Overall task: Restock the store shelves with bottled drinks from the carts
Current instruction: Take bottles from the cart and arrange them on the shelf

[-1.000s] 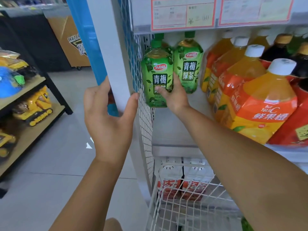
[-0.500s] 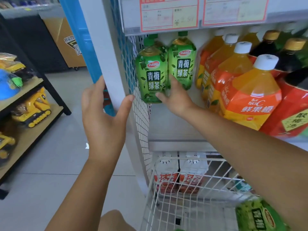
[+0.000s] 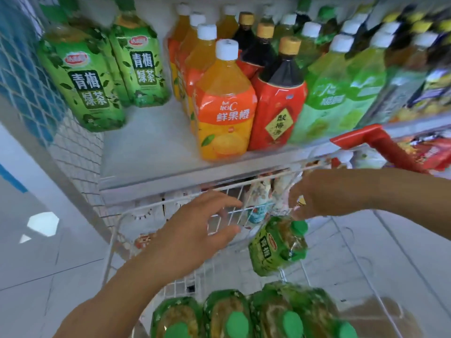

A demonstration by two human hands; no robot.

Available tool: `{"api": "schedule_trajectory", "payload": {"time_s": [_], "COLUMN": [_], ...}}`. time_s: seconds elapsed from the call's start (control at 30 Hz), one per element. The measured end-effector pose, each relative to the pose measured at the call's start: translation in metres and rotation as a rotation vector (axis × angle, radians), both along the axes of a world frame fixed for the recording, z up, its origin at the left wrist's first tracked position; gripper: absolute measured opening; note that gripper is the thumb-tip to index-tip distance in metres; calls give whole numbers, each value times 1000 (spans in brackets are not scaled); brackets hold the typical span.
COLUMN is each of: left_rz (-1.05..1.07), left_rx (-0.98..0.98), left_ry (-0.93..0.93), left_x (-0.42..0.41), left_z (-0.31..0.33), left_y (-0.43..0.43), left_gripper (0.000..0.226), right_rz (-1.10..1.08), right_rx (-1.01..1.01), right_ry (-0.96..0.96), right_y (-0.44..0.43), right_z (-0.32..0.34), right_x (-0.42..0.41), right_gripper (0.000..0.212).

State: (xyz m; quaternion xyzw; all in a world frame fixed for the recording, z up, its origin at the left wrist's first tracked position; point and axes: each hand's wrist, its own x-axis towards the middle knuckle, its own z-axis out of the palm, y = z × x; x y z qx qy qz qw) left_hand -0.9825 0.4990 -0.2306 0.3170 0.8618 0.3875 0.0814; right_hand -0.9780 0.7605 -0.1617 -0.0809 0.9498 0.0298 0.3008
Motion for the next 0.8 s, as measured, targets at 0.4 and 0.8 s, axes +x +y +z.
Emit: {"api": "schedule_trajectory", "payload": {"time_s": [0.4,0.8], "left_rz": [35,96], "left_rx": [-165,310], "left_ry": [-189,-378], "left_x": [3,13], "left_z": [-29,21], "left_y": [-5,-21], "left_gripper": [40,80], "right_rz": [-45,-115], "right_rx": [-27,-1065], "right_ry": [104,257], "right_y": [-19,-78], "right_z": [-52,58], "right_x": [26,25], "right_gripper": [30,41]}}
